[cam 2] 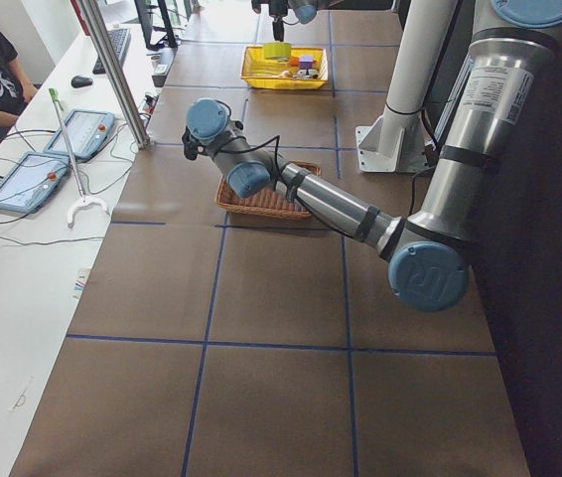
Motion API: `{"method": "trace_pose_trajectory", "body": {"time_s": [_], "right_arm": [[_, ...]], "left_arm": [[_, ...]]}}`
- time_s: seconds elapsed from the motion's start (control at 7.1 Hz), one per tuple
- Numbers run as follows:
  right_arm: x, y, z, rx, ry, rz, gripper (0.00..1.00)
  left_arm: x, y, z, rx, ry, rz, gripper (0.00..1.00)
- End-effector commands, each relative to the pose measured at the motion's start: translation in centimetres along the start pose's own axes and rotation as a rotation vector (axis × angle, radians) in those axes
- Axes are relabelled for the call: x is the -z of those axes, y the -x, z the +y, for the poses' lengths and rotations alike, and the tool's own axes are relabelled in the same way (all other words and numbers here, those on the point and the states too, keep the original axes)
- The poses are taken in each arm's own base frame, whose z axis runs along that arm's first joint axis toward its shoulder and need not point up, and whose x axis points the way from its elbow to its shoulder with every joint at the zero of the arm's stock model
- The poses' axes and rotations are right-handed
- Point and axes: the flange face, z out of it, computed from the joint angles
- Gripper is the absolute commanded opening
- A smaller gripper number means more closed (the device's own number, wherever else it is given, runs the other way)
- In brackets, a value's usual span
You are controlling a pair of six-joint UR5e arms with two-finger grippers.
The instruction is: Move tape to another basket
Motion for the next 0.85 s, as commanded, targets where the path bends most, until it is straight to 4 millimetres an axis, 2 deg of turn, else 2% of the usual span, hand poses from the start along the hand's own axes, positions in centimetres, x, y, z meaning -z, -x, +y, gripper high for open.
{"method": "trace_pose_trajectory", "body": {"time_s": [0.0,0.14,0.28,0.42,0.7], "right_arm": [[-6.8,5.1,4.4,-0.006,-0.011,-0.13,0.0],[-9.9,5.7,6.8,-0.025,-0.025,-0.192,0.0],[-11.4,7.2,8.7,-0.034,-0.028,-0.272,0.02],[-10.7,8.4,9.5,-0.091,-0.002,-0.364,0.03],[-9.3,8.9,9.9,-0.162,0.002,-0.525,0.07]], "left_arm": [[-6.5,-10.1,1.3,0.006,-0.083,-0.01,1.0],[-8.8,-11.2,2.3,-0.018,-0.129,0.02,1.0],[-8.5,-14.9,2.7,0.054,-0.167,0.128,1.0],[-8.5,-17.0,4.0,0.142,-0.199,0.254,1.0],[-9.4,-19.1,6.9,0.229,-0.224,0.518,1.0]]}}
